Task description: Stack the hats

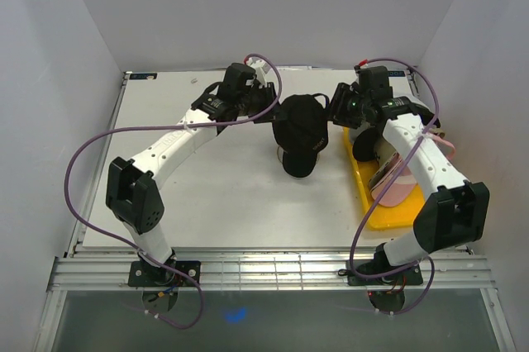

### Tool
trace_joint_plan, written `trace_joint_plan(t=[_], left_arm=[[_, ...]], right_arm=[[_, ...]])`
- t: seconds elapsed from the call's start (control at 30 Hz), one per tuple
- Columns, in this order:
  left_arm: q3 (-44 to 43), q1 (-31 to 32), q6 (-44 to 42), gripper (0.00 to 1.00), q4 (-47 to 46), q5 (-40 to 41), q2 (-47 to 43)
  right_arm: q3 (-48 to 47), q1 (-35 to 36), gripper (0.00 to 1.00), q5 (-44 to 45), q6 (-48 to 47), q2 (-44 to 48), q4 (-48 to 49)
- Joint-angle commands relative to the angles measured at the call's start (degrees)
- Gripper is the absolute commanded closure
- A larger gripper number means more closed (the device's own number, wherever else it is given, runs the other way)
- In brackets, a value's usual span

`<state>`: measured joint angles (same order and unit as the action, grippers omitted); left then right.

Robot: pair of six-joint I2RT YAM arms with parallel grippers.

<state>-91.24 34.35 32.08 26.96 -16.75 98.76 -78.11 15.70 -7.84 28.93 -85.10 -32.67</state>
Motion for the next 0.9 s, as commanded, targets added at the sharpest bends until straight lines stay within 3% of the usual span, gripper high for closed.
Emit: trace_joint_plan(t=[0.0,0.33,0.5,0.87], left_arm=[[-3.2,1.9,-0.6,1.00,2.0,1.7,-4.8],[-8.9,6.5,-1.5,1.00,8.4,8.2,-3.7],[-11.8,9.7,-1.7,1.00,12.4,15.4,-1.6],[-13.4,16.4,-0.4,1.00,14.6,23.9,1.3]], right_arm=[[-3.5,-0.3,0.49,0.5,-1.2,-0.9,1.0],[-5.6,-0.3,0.50,1.0,-1.9,-3.0,-0.2],[-5.7,-0.3,0.50,1.2,-2.5,-4.1,-0.4],[-7.0,0.4,0.50,-1.3,-4.1,-7.7,-0.2]])
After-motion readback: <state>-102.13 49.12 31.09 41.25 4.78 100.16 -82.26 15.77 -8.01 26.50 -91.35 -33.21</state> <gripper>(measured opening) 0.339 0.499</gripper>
